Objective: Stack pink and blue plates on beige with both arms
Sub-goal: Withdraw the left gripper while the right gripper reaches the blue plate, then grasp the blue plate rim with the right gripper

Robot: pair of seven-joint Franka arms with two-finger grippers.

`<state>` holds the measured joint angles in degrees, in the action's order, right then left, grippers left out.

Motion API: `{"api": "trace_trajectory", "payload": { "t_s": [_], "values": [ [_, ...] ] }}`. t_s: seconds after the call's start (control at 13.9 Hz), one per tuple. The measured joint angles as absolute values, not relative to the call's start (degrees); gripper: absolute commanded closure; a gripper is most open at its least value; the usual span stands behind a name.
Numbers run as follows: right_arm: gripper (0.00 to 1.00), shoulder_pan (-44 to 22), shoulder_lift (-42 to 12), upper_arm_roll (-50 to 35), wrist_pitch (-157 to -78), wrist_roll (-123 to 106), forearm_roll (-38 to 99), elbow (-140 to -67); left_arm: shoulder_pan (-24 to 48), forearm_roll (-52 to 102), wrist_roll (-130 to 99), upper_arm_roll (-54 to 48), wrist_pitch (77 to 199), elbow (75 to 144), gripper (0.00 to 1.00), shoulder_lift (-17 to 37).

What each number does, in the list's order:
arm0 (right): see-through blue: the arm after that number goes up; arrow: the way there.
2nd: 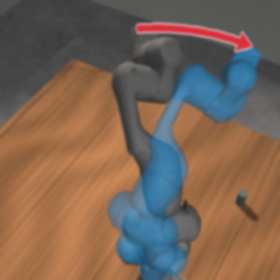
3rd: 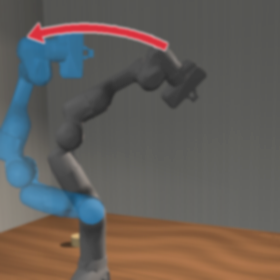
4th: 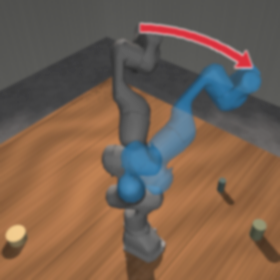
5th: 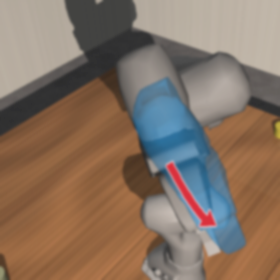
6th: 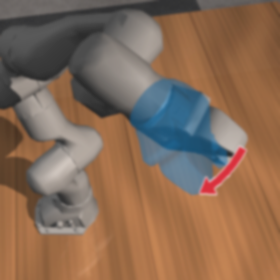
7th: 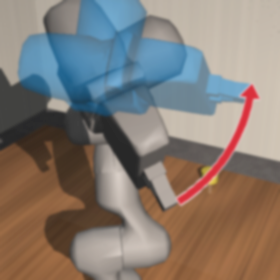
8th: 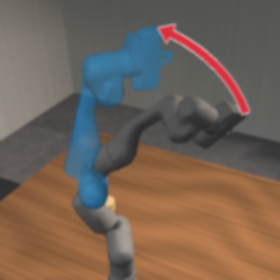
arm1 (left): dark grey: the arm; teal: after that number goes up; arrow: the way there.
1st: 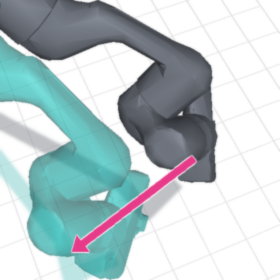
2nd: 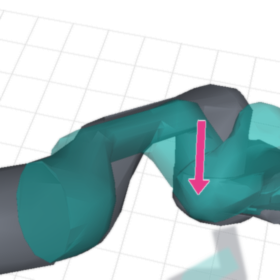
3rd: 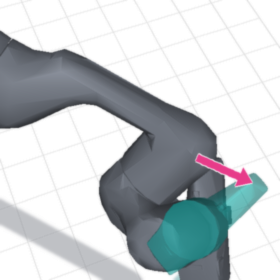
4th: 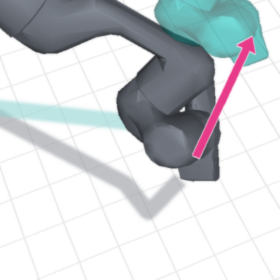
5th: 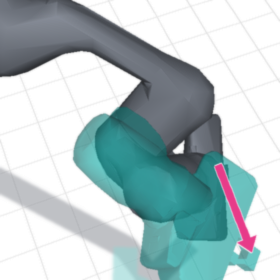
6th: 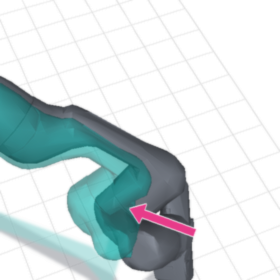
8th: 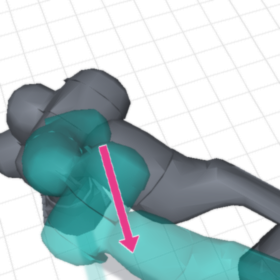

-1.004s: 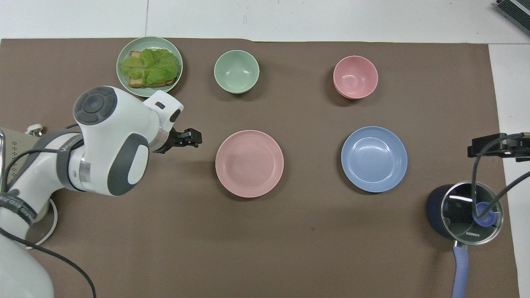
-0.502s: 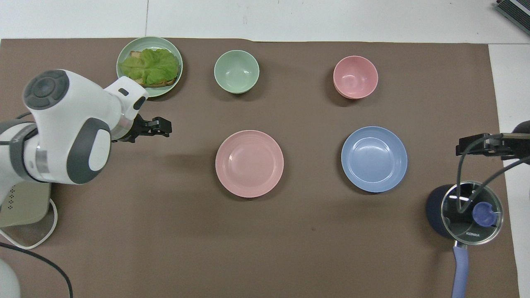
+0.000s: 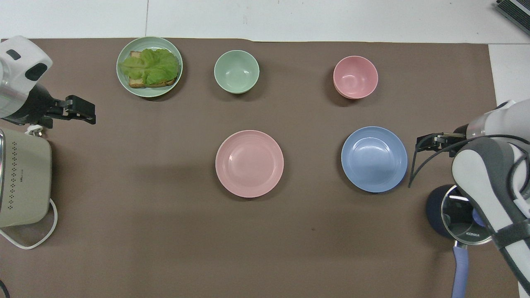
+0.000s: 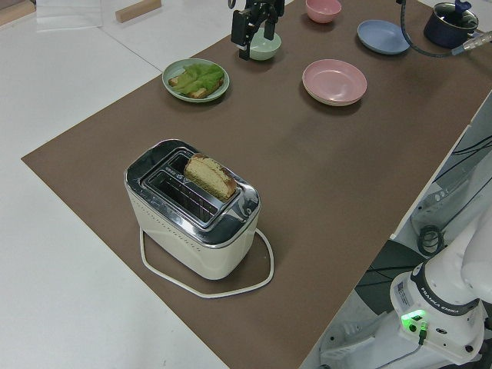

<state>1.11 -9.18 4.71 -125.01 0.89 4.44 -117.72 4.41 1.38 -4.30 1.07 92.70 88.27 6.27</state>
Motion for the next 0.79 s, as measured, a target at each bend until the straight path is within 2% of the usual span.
{"api": "trace_trajectory", "payload": {
  "t_s": [0.43,0.5,0.65,0.79],
  "values": [
    [0.00,1.09,-14.59,4.33,-129.11,-6.26,7.20,-118.17,4.33,1.37,-3.57,1.96,91.53,88.07,0.00,1.74],
    [0.06,1.09,-14.77,4.33,-129.48,-7.00,7.29,-118.39,4.33,1.37,-3.57,1.96,91.48,88.07,0.00,1.48],
    [0.38,1.09,-14.84,4.33,-130.13,-7.60,7.35,-118.91,4.33,1.37,-3.57,1.94,91.47,88.08,0.00,1.41],
    [0.83,1.09,-14.85,4.33,-130.40,-7.69,7.36,-119.22,4.33,1.37,-3.57,1.95,91.47,88.08,0.00,1.41]
  ]
}}
